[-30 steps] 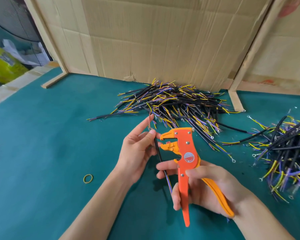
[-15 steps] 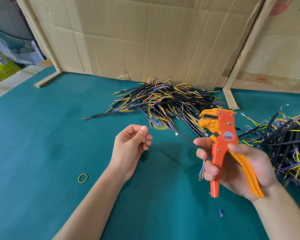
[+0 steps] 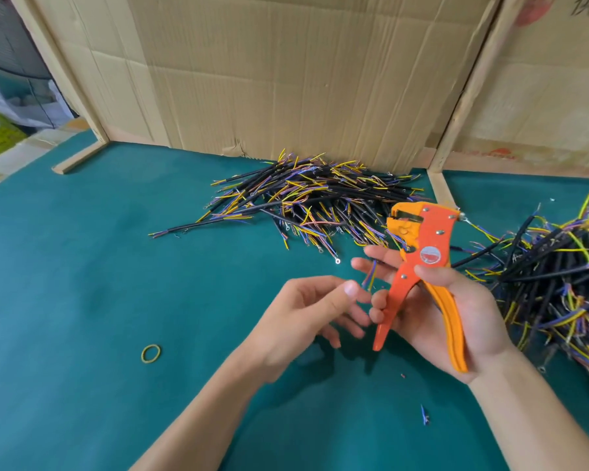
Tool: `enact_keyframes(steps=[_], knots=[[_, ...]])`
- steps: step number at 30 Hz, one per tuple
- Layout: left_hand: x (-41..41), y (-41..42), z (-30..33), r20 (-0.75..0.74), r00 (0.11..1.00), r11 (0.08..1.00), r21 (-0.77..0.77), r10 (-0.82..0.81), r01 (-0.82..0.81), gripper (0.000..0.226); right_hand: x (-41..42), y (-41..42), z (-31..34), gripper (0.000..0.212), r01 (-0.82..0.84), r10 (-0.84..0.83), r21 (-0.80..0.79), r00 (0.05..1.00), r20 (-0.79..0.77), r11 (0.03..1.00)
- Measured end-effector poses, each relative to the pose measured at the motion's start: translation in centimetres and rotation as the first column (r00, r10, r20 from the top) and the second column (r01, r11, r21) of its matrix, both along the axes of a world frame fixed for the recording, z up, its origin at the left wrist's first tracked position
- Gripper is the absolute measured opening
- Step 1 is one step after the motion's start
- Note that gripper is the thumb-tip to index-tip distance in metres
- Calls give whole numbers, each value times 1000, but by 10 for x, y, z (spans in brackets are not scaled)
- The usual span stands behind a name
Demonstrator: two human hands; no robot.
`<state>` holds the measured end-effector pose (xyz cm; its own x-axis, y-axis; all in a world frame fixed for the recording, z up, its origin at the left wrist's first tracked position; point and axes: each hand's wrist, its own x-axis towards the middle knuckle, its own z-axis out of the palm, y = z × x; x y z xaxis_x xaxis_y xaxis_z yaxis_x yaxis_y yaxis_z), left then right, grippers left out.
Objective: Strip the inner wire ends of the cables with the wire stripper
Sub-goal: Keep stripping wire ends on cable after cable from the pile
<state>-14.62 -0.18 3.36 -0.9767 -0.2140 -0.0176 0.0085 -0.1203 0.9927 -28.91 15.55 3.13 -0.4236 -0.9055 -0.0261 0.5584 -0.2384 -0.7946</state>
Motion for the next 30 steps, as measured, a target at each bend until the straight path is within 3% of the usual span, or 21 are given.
enact_keyframes(steps=[5,9,12,15,24,30], knots=[[0,-4,-1,-16,999,988,150,46,-43,35,6,-3,-1,62,-20,32,123,995,-97,992],[-1,-6,-5,50,995,994,64,82,-85,18,9,-4,1,70,-13,26,131,995,-95,991],[-3,-5,-9,95,987,991,41,126,-131,9,9,-5,1,88,-30,45,130,993,-110,991],[-4,-5,-11,108,978,983,34,178,-183,10,9,-4,1,85,-45,58,126,993,-99,991],[-6,-3,-22,92,956,889,-402,278,-220,17,-9,10,0,59,64,-64,9,997,-30,998],[-4,-12,-26,17,942,772,-578,336,-265,17,-18,22,4,64,176,-175,-58,984,25,983]])
